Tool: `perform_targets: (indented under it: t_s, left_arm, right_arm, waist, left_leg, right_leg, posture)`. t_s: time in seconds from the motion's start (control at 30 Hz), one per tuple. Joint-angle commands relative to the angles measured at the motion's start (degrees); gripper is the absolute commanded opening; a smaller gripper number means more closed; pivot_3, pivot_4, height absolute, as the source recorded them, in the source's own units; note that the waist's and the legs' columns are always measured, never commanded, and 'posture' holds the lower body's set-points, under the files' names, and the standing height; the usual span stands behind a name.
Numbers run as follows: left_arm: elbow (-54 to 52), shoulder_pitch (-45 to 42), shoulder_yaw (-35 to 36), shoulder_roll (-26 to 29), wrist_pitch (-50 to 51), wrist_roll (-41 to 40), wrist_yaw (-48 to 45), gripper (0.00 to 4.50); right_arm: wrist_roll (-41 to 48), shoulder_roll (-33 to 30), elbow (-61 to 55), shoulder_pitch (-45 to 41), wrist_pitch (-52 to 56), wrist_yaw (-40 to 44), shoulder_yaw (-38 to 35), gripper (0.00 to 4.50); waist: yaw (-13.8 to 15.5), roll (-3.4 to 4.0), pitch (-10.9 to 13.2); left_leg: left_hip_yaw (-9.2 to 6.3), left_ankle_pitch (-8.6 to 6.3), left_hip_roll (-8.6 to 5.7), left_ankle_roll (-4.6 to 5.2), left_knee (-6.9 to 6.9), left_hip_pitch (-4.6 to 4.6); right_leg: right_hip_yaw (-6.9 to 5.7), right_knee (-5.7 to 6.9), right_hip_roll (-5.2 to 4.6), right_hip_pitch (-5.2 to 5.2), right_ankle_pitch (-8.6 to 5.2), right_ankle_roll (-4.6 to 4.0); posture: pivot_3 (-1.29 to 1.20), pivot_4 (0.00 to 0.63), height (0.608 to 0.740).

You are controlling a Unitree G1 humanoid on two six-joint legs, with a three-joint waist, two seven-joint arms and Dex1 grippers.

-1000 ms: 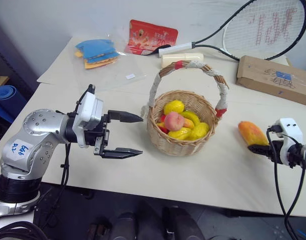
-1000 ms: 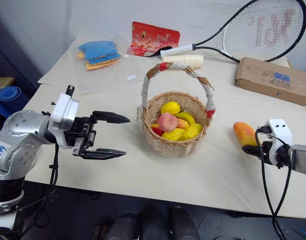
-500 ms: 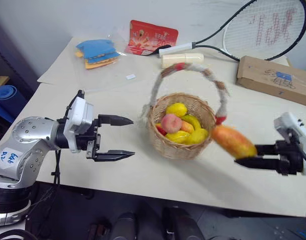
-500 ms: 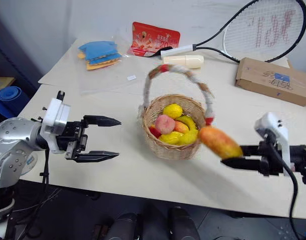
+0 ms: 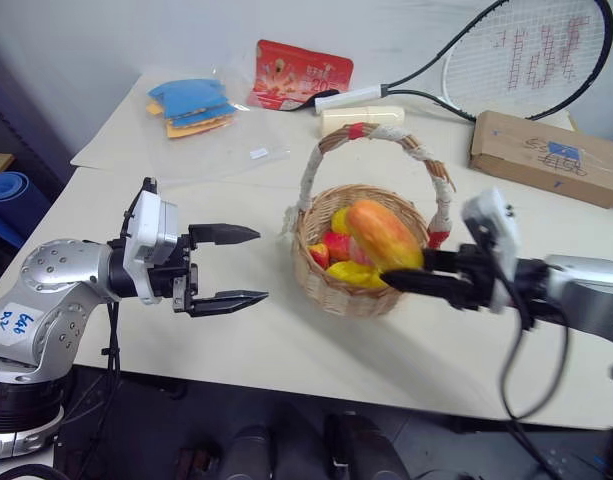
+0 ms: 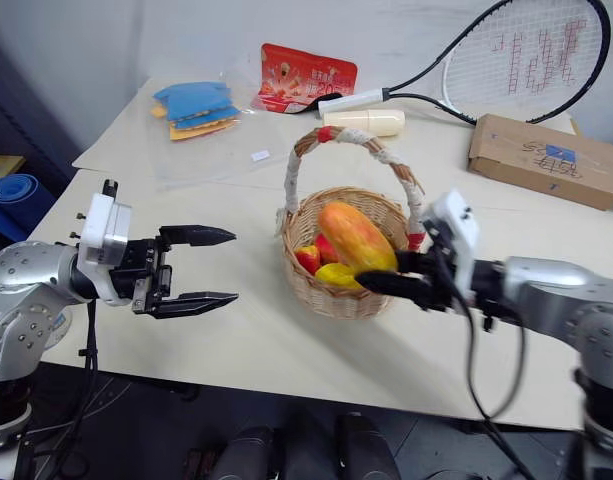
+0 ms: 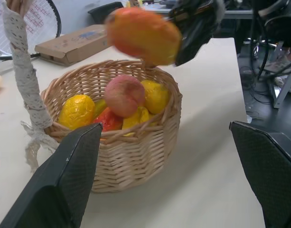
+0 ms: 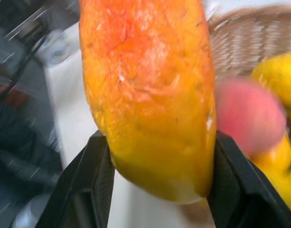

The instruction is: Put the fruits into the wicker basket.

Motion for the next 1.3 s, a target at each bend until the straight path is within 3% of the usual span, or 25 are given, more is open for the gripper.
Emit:
perform_targets:
  t_s: [0.03, 0.13, 0.2, 0.3, 0.4, 0.53, 0.63, 0.8, 1.03, 1.3]
  left_arm:
    - [-1.7, 0.6, 2.0, 0.4, -0.4, -1.2, 0.7, 4.5]
    - [-2.9, 0.9, 2.3, 0.1, 0.5, -2.7, 1.5, 4.5]
    - [-3.3, 1.1, 2.6, 0.4, 0.8, -3.2, 1.5, 4.5]
    - [-3.0, 1.8, 3.3, 1.2, 0.7, -3.1, 1.3, 4.5]
    - [-2.6, 1.9, 3.6, 1.5, 0.4, -3.0, 1.2, 4.5]
    - [-2.8, 2.1, 3.6, 1.5, 0.3, -3.0, 1.4, 4.5]
    - [-2.7, 1.9, 3.2, 1.3, 0.2, -2.9, 1.4, 4.5]
    - [-2.0, 1.1, 2.4, 1.5, 0.7, -3.1, 0.8, 4.5]
    - [-0.9, -0.9, 1.1, 1.4, 0.5, -2.8, 0.3, 4.5]
    - [-2.0, 0.2, 1.2, 0.9, 0.7, -3.2, 1.4, 4.5]
  right_arm:
    - [-4.4, -2.2, -4.9, -0.5, 0.1, -2.9, 4.4, 2.84]
    - [-10.5, 0.4, -4.4, -0.8, -5.7, -5.0, 5.1, 3.82]
    - [-12.6, -2.1, -6.1, 0.6, -9.4, 1.4, 5.5, 4.48]
    - [-15.5, -8.3, -9.2, 6.6, -17.1, 15.3, 3.8, 4.48]
    - [-15.3, -11.8, -7.9, 13.2, -20.8, 23.1, -1.5, 4.48]
    - [-15.1, -12.5, -5.4, 22.4, -26.3, 33.6, -9.8, 4.48]
    - [-22.4, -10.6, 2.8, 27.8, -36.2, 38.7, -13.6, 4.48]
    - [-31.7, -7.2, 17.5, 16.3, -47.2, 37.6, -7.3, 4.48]
    - [-33.5, 1.9, 22.6, 4.0, -49.8, 39.5, 2.1, 4.48]
    - [-33.7, 3.3, 26.2, 0.2, -50.3, 40.5, 2.1, 1.83]
  waist:
    - [0.6, 0.0, 0.0]
    - [0.5, -0.01, 0.0]
    - [0.5, -0.01, 0.0]
    - [0.7, 0.0, 0.0]
    - [0.7, -0.01, 0.0]
    - [0.5, -0.01, 0.0]
    - [0.6, -0.02, 0.0]
    - [-0.6, -0.02, 0.0]
    - [-0.9, 0.01, 0.0]
    - [-0.4, 0.01, 0.0]
  left_leg:
    - [-0.03, -0.01, 0.0, 0.01, -0.03, -0.03]
    - [-0.09, -0.05, 0.0, 0.07, -0.04, -0.14]
    - [-0.04, -0.07, -0.06, 0.12, -0.01, -0.15]
    - [-0.11, -0.08, -0.06, 0.14, -0.05, -0.14]
    - [-0.13, -0.09, -0.04, 0.15, -0.08, -0.1]
    - [-0.06, -0.09, -0.05, 0.18, -0.04, 0.08]
    - [-0.08, -0.09, -0.04, 0.17, -0.04, 0.13]
    - [0.12, -0.07, -0.06, 0.19, 0.05, 0.2]
    - [0.07, 0.0, -0.02, 0.06, -0.04, 0.13]
    - [0.02, -0.03, -0.06, 0.1, 0.0, 0.03]
  right_leg:
    - [-0.05, -0.06, -0.02, 0.0, 0.0, -0.01]
    - [-0.08, -0.21, -0.04, 0.0, 0.0, 0.0]
    - [-0.05, -0.21, -0.09, -0.01, 0.01, 0.03]
    - [-0.12, -0.23, -0.07, 0.0, 0.01, 0.03]
    - [-0.14, -0.29, -0.05, 0.07, 0.01, 0.03]
    - [-0.09, -0.25, -0.06, 0.24, 0.02, 0.04]
    - [-0.11, -0.19, -0.04, 0.25, 0.02, 0.04]
    - [0.07, -0.12, -0.04, 0.26, 0.08, 0.07]
    - [0.05, 0.08, 0.03, 0.03, 0.05, 0.0]
    - [-0.01, -0.06, -0.08, 0.06, 0.05, 0.01]
  posture:
    - [0.0, 0.15, 0.74]
    - [0.0, 0.15, 0.74]
    - [0.0, 0.15, 0.74]
    - [0.0, 0.15, 0.74]
    - [0.0, 0.15, 0.74]
    - [0.0, 0.15, 0.74]
    - [0.0, 0.15, 0.74]
    - [0.0, 0.15, 0.74]
    - [0.0, 0.15, 0.74]
    - [0.0, 0.15, 0.74]
